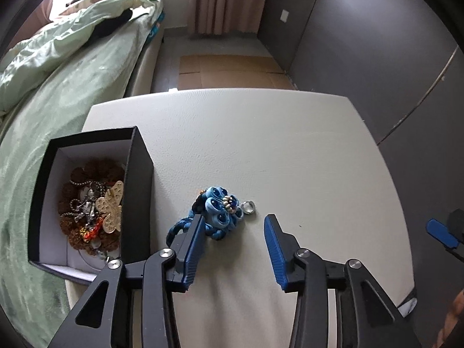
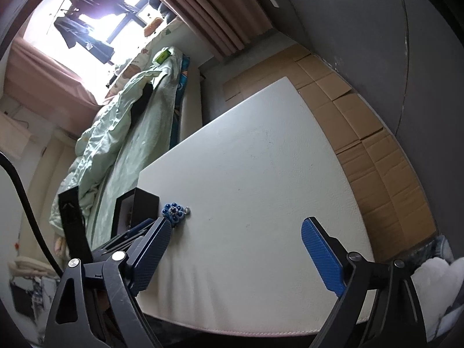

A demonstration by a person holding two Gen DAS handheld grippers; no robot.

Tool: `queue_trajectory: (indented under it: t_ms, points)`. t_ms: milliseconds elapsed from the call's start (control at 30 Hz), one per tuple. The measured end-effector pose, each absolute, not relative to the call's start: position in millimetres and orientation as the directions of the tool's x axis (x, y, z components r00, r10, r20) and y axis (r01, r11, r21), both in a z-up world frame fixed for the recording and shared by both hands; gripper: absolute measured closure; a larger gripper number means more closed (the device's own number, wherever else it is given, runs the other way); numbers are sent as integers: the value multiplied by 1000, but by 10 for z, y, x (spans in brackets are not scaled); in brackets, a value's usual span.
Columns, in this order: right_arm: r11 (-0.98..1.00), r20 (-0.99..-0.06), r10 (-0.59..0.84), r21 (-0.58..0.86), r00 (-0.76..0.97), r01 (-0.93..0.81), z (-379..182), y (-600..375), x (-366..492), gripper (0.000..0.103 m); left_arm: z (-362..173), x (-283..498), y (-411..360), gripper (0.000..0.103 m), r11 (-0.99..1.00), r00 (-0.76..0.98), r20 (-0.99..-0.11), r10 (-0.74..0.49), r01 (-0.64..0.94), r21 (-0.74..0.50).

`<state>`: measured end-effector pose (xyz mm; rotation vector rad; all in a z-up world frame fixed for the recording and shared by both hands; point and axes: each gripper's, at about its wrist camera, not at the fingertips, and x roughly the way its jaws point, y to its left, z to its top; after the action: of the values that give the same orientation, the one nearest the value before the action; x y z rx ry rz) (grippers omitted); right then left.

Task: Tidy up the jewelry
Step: 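Move the left gripper to the blue flower charm and close on it, then lift the blue charm with the left gripper while the right gripper approaches the silver ring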

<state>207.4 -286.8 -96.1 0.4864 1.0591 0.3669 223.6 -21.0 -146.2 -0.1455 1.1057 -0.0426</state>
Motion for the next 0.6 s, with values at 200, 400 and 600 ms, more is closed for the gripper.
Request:
queue_trajectory:
  t_ms: [200,400,600]
  points:
    - [833,-736,512,551,443,-47,-974,-2866,2142,11,-1558,2359,-253,64,994,432,-899,-74,-44,-103]
    - [839,-751,511,542,418,-51,-1038,-2779,2226,11,-1660,2439,-243,86,990,414,-905,-96,-57,-131]
    - [847,-772,510,527,379,-68,-1120,-2630,2336,20,-1482,2391,-165,86,982,464,-875,-139,-48,-182]
